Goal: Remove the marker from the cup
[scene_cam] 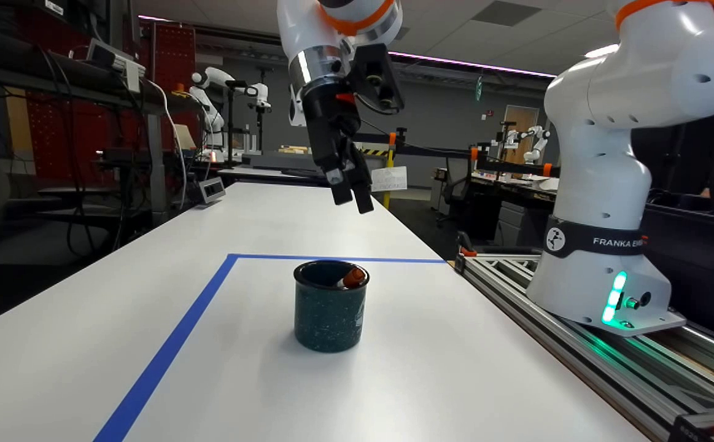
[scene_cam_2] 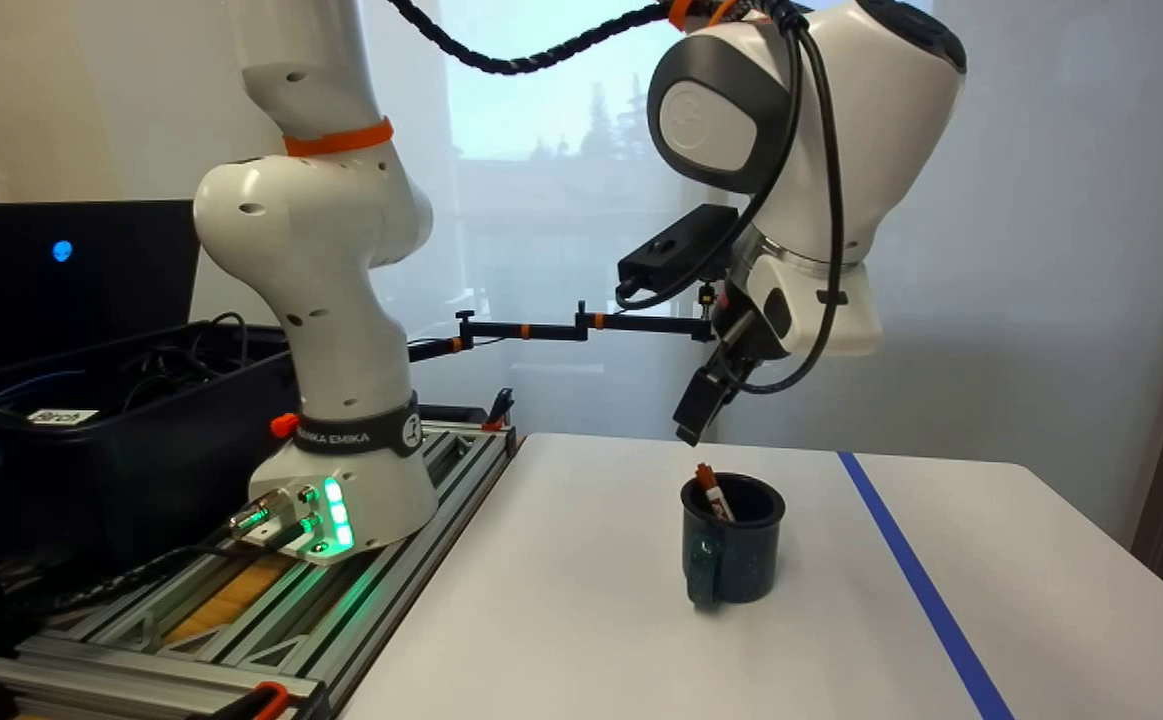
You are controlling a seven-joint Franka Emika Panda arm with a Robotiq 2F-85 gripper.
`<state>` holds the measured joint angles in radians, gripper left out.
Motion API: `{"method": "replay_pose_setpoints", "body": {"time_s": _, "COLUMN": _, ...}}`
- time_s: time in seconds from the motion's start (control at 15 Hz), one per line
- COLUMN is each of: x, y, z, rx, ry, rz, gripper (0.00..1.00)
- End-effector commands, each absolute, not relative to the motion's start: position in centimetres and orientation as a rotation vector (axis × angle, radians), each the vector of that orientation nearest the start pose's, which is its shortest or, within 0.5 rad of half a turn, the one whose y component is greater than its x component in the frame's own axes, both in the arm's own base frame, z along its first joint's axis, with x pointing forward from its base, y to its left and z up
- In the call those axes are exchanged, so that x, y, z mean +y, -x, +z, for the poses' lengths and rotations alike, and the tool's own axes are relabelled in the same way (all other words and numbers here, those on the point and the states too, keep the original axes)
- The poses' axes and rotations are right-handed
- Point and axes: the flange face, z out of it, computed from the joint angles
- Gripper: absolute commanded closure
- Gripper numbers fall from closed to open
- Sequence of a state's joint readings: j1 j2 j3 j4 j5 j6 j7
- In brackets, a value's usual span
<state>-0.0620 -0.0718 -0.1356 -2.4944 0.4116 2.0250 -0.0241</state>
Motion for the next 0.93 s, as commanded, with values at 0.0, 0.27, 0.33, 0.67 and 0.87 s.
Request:
{"method": "replay_pose_setpoints", "body": {"time_s": 0.0, "x": -6.3, "y": -42.7, "z": 28.3, "rx": 0.647, "ry": 2.586, "rz": 0.491, "gripper": 0.0}}
{"method": "replay_pose_setpoints", "body": {"time_s": 0.27, "x": -6.4, "y": -43.4, "z": 27.4, "rx": 0.69, "ry": 2.533, "rz": 0.501, "gripper": 0.05}}
{"method": "replay_pose_setpoints", "body": {"time_s": 0.33, "x": -6.4, "y": -43.6, "z": 27.1, "rx": 0.695, "ry": 2.522, "rz": 0.51, "gripper": 0.16}}
{"method": "replay_pose_setpoints", "body": {"time_s": 0.67, "x": -6.4, "y": -44.1, "z": 25.6, "rx": 0.718, "ry": 2.492, "rz": 0.542, "gripper": 0.48}}
{"method": "replay_pose_setpoints", "body": {"time_s": 0.87, "x": -6.2, "y": -44.1, "z": 24.5, "rx": 0.729, "ry": 2.481, "rz": 0.573, "gripper": 0.51}}
